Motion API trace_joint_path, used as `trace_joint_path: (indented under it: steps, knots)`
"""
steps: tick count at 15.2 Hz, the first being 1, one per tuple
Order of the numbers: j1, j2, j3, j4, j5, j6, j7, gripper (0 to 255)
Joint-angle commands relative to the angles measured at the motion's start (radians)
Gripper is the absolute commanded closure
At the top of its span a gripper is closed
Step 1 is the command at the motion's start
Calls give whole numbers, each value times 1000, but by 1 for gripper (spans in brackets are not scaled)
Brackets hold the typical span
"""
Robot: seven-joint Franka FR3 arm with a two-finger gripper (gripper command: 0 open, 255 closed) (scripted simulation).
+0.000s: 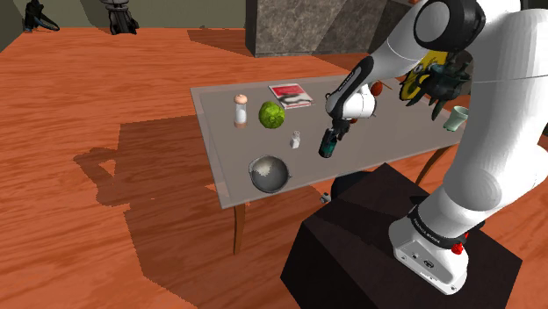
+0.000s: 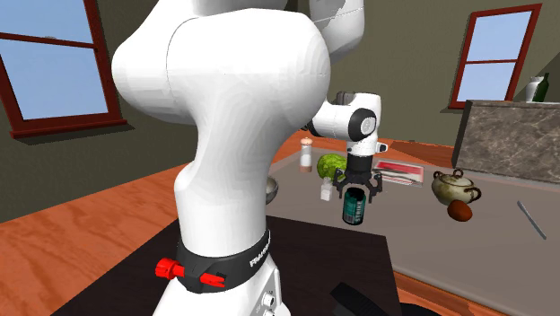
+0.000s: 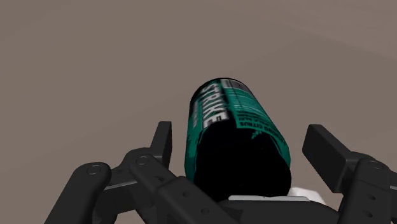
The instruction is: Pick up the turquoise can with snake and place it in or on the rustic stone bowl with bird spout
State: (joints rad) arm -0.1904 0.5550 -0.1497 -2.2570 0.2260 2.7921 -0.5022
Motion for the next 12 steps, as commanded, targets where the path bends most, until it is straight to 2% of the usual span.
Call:
trace_joint_path:
  steps: [1, 6, 7, 12]
  knots:
    - [-2, 6, 2, 2, 2, 4, -1, 0]
    - [-2, 6, 2, 2, 2, 4, -1, 0]
    - [-2, 6, 2, 2, 2, 4, -1, 255]
    - [-2, 6, 2, 2, 2, 4, -1, 255]
